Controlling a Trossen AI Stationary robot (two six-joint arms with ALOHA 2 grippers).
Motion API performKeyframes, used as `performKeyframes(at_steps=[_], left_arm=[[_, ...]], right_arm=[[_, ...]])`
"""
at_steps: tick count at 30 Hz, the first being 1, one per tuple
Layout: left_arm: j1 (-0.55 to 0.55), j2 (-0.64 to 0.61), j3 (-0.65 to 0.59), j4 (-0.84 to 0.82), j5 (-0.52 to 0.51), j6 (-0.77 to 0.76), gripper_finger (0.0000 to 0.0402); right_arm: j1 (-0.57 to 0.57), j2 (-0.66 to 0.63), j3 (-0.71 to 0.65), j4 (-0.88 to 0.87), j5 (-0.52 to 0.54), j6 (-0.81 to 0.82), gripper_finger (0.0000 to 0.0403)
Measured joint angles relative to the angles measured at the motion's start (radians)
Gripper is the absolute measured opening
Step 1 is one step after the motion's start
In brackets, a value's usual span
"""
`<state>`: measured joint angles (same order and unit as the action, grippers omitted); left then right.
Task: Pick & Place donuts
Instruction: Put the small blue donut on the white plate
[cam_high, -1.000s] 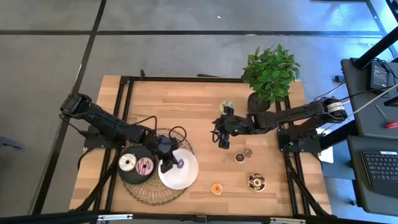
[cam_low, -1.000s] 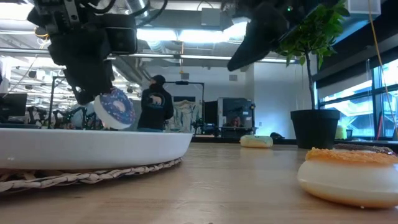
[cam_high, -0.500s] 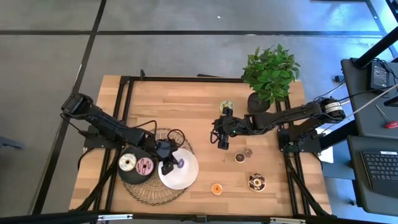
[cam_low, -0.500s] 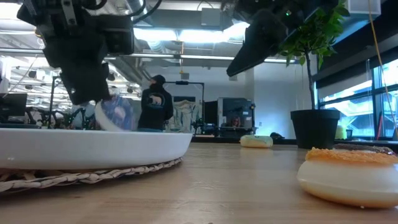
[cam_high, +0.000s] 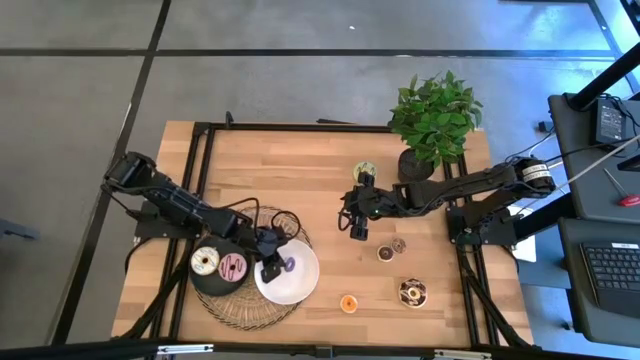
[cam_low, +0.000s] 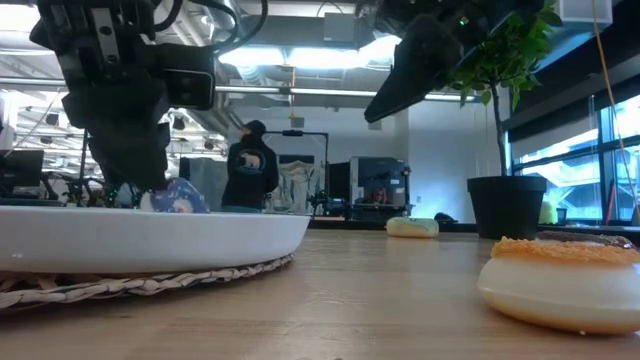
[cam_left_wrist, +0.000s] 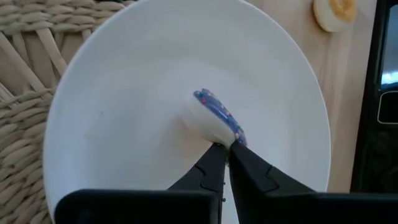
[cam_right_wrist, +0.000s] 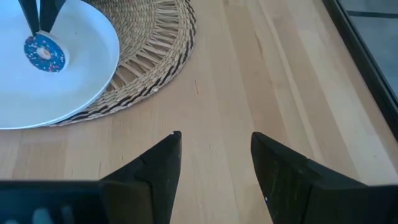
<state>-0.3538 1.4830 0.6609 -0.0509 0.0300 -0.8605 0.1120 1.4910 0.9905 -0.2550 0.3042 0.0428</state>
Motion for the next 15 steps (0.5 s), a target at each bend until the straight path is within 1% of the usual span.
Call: performKeyframes(at_steps=[4, 9, 15], left_arm=[[0.0, 0.0, 0.0, -0.005, 0.026, 0.014, 0.0026], [0.002, 0.0, 0.0, -0.006, 0.049, -0.017, 0.0037], [0.002, 0.0, 0.0, -0.007, 0.059, -0.023, 0.0062]], right_arm=[[0.0, 0.0, 0.0, 0.0, 0.0, -0.002, 0.0195], [0.0, 0.0, 0.0, 0.0, 0.0, -0.002, 0.0195], [0.0, 0.0, 0.0, 0.0, 0.0, -0.002, 0.0195]])
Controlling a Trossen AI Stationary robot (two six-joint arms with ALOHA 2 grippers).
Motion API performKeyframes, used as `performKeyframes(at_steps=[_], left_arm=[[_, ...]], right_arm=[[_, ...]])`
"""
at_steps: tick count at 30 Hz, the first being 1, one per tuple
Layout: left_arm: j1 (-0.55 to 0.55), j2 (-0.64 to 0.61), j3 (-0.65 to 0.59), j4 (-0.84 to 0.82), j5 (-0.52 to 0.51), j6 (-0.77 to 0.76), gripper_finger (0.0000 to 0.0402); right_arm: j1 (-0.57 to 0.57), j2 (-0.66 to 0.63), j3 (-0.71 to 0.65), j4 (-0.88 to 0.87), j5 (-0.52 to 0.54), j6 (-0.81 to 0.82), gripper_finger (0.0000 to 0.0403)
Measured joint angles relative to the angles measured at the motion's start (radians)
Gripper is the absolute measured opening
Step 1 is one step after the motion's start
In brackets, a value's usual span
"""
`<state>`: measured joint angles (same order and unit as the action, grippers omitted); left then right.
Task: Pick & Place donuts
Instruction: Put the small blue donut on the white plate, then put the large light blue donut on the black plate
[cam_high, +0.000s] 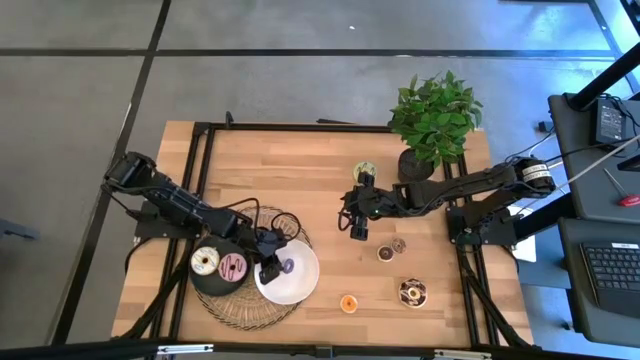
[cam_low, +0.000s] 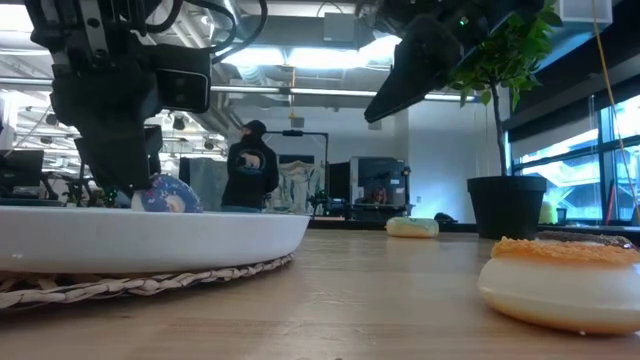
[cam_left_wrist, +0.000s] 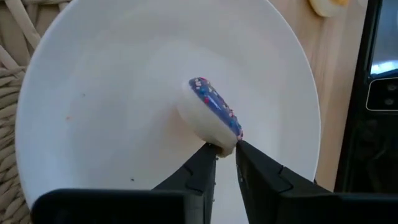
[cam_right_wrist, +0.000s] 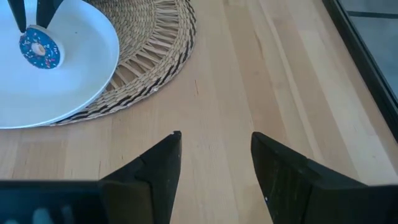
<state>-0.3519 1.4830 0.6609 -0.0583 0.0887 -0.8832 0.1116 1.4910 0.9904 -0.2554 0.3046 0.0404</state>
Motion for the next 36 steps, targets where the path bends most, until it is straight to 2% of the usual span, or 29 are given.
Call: performKeyframes(at_steps=[10, 20, 25, 30, 36], left_arm=[[0.01, -0.021, 0.0, -0.081, 0.018, -0.053, 0.0104], [0.057, -0.162, 0.0, -0.17, 0.012, -0.045, 0.0114], [0.079, -0.229, 0.0, -0.135, -0.153, 0.058, 0.0114], [0.093, -0.245, 0.0, -0.07, -0.331, 0.165, 0.0114], [0.108, -0.245, 0.0, -0.041, -0.407, 0.259, 0.0114]], right_arm=[[0.0, 0.0, 0.0, 0.0, 0.023, 0.0, 0.0195], [0.0, -0.001, 0.0, -0.051, 0.027, 0.001, 0.0195], [-0.019, -0.002, -0.001, -0.179, 0.108, 0.012, 0.0195], [-0.073, -0.002, -0.001, -0.248, 0.113, 0.055, 0.0195], [-0.211, 0.0, -0.001, -0.24, 0.117, 0.096, 0.0195]])
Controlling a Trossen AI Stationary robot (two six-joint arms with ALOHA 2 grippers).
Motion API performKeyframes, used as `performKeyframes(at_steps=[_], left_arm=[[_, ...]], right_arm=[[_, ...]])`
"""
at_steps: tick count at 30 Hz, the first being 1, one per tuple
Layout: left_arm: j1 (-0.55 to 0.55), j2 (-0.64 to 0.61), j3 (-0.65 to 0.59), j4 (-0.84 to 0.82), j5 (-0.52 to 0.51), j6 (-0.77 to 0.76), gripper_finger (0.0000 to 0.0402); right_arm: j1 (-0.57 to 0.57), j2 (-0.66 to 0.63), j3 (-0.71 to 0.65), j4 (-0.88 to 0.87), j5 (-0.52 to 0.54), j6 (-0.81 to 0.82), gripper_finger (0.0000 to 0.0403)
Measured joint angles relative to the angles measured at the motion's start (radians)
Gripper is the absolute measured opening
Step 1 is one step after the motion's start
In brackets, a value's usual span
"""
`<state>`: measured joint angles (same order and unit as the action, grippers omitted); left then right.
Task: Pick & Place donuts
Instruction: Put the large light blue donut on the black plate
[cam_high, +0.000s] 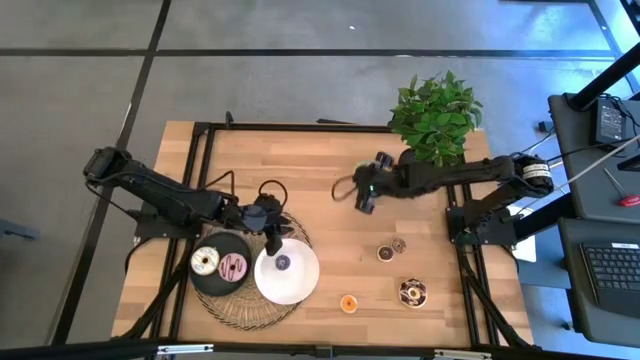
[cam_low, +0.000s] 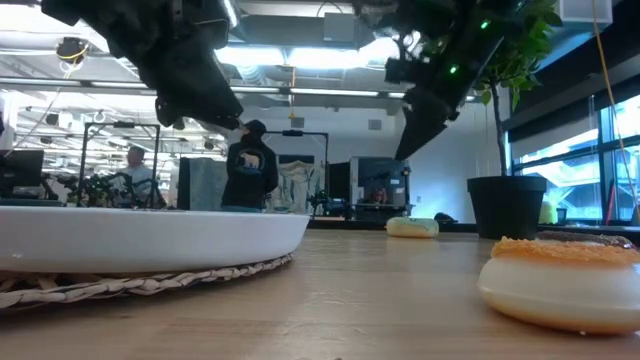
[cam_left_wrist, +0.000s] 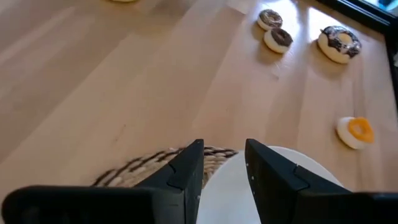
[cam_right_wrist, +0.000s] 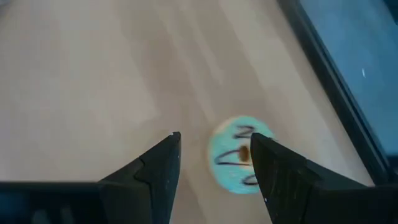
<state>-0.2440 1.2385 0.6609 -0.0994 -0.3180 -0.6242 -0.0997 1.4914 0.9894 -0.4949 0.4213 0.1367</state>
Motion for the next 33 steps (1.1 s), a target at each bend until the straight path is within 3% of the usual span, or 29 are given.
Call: performKeyframes(at_steps=[4, 9, 21, 25, 33], left_arm=[[0.0, 0.0, 0.0, 0.0, -0.025, 0.004, 0.0114], [-0.001, 0.0, 0.0, 0.0, -0.029, 0.022, 0.0114], [-0.001, 0.0, 0.0, -0.004, -0.029, 0.028, 0.0114], [-0.001, 0.001, 0.0, -0.005, -0.029, 0.029, 0.0114], [-0.001, 0.001, 0.0, -0.003, -0.029, 0.029, 0.0114]], right_arm=[[-0.078, 0.021, 0.0, -0.008, -0.021, 0.018, 0.0195], [-0.137, 0.093, 0.0, 0.018, -0.156, -0.017, 0.0195], [-0.202, 0.287, 0.0, 0.081, -0.091, -0.036, 0.019], [-0.208, 0.3, 0.001, 0.08, -0.129, -0.041, 0.0158], [-0.189, 0.263, 0.001, 0.051, -0.125, -0.108, 0.0046]])
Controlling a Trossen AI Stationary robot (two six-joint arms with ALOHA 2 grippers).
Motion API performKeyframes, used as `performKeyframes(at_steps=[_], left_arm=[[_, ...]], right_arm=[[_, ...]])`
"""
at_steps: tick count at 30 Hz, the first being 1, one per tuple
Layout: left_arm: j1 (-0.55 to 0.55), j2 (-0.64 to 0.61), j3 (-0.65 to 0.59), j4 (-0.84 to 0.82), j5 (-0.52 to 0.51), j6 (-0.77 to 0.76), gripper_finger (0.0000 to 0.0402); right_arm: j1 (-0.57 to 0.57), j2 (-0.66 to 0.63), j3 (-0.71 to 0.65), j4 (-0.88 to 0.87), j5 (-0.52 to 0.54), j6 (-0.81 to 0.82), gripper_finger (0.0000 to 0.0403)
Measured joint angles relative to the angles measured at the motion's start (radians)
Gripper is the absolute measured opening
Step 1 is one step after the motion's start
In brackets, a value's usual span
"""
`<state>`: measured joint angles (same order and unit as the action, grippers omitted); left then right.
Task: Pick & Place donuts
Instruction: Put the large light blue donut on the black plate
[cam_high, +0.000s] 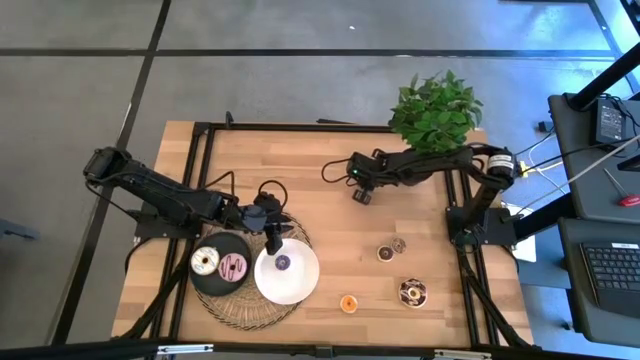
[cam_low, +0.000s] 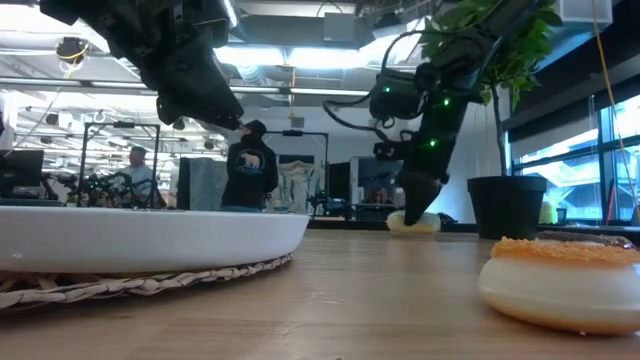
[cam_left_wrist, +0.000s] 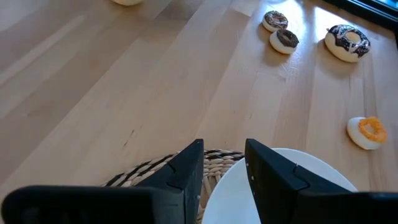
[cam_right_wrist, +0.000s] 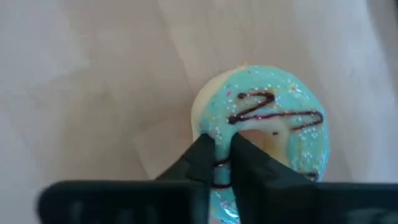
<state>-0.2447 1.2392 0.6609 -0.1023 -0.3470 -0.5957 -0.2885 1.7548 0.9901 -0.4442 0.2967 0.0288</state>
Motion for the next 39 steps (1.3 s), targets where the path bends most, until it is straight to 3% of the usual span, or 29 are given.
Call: performKeyframes(at_steps=[4, 10, 16, 20, 26, 34, 39], left_arm=[[0.0, 0.0, 0.0, 0.0, 0.0, 0.0, 0.0114], [0.003, 0.008, 0.0, 0.037, -0.055, 0.083, 0.0114], [0.002, 0.093, 0.0, 0.233, -0.028, 0.457, 0.0109], [0.004, 0.175, 0.006, 0.384, -0.021, 0.588, 0.0102], [0.021, 0.27, 0.082, 0.389, -0.058, 0.663, 0.0098], [0.033, 0.376, 0.186, 0.377, 0.01, 0.764, 0.011], [0.033, 0.406, 0.226, 0.313, -0.003, 0.767, 0.0119]], right_arm=[[0.059, -0.053, 0.0, -0.006, 0.014, -0.059, 0.0015], [0.18, -0.139, 0.0, 0.025, -0.07, -0.067, 0.0036], [0.28, -0.158, 0.0, 0.151, -0.306, -0.122, 0.003], [0.317, -0.156, 0.0, 0.218, -0.351, -0.14, 0.0022], [0.345, -0.156, 0.001, 0.245, -0.36, -0.116, 0.0034], [0.346, -0.156, 0.0, 0.251, -0.431, -0.109, 0.0027], [0.346, -0.155, 0.001, 0.251, -0.488, -0.108, 0.0031]])
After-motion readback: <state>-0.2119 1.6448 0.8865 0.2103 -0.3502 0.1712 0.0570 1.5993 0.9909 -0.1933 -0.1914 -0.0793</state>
